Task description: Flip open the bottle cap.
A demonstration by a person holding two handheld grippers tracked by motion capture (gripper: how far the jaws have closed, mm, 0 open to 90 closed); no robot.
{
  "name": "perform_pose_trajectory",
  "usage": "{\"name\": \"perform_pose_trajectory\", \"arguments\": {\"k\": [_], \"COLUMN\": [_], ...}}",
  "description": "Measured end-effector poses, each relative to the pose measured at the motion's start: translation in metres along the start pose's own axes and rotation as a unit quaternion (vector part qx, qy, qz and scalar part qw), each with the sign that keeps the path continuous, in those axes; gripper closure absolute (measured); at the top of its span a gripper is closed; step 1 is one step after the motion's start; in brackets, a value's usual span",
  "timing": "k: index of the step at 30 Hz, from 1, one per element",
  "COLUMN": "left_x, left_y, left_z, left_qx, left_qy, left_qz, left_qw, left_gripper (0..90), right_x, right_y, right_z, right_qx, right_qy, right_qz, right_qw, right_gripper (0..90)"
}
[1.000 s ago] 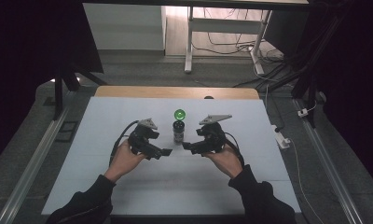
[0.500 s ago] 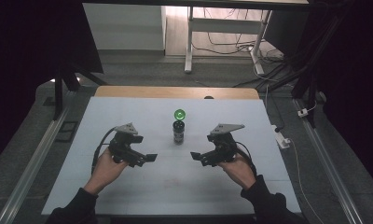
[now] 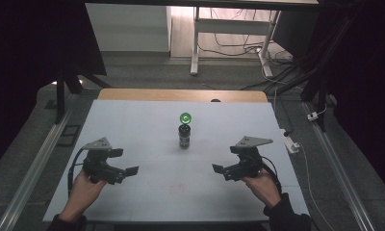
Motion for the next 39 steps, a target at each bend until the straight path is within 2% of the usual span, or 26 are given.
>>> {"name": "perform_pose_trajectory", "arguments": {"k": [9, 21, 26, 30, 34, 36, 39], "left_x": [-0.033, -0.057, -0.064, -0.068, -0.068, -0.069, -0.069], "left_y": [-0.022, -0.052, -0.063, -0.071, -0.079, -0.080, -0.083], "left_z": [-0.012, -0.025, -0.029, -0.033, -0.037, -0.036, -0.037], "left_qx": [-0.018, -0.039, -0.042, -0.050, -0.055, -0.054, -0.051], "left_qy": [0.032, 0.062, 0.086, 0.097, 0.106, 0.112, 0.124], "left_qz": [0.024, 0.037, 0.031, 0.027, 0.010, 0.010, -0.001], "left_qw": [0.9990, 0.9966, 0.9949, 0.9937, 0.9928, 0.9922, 0.9909], "left_gripper": [0.0, 0.0, 0.0, 0.0, 0.0, 0.0, 0.0], "right_x": [-0.032, -0.063, -0.073, -0.078, -0.084, -0.086, -0.089], "right_y": [-0.022, -0.063, -0.076, -0.084, -0.092, -0.096, -0.098], "right_z": [0.010, 0.024, 0.026, 0.026, 0.026, 0.026, 0.027], "right_qx": [0.013, 0.046, 0.061, 0.066, 0.071, 0.074, 0.081], "right_qy": [-0.035, -0.088, -0.099, -0.104, -0.111, -0.113, -0.115], "right_qz": [0.002, -0.027, -0.038, -0.046, -0.057, -0.065, -0.065], "right_qw": [0.9993, 0.9946, 0.9925, 0.9912, 0.9896, 0.9887, 0.9879], "right_gripper": [0.0, 0.0, 0.0, 0.0, 0.0, 0.0, 0.0]}}
Point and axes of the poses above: each handheld gripper's, and its own axes: x roughly forward along the jaws, y roughly out of its top, z roughly to its right, the point moved 9 cm from there along x, roughly forward along the jaws, and after that the axes turned 10 degrees about -x, right-handed, at the moved point
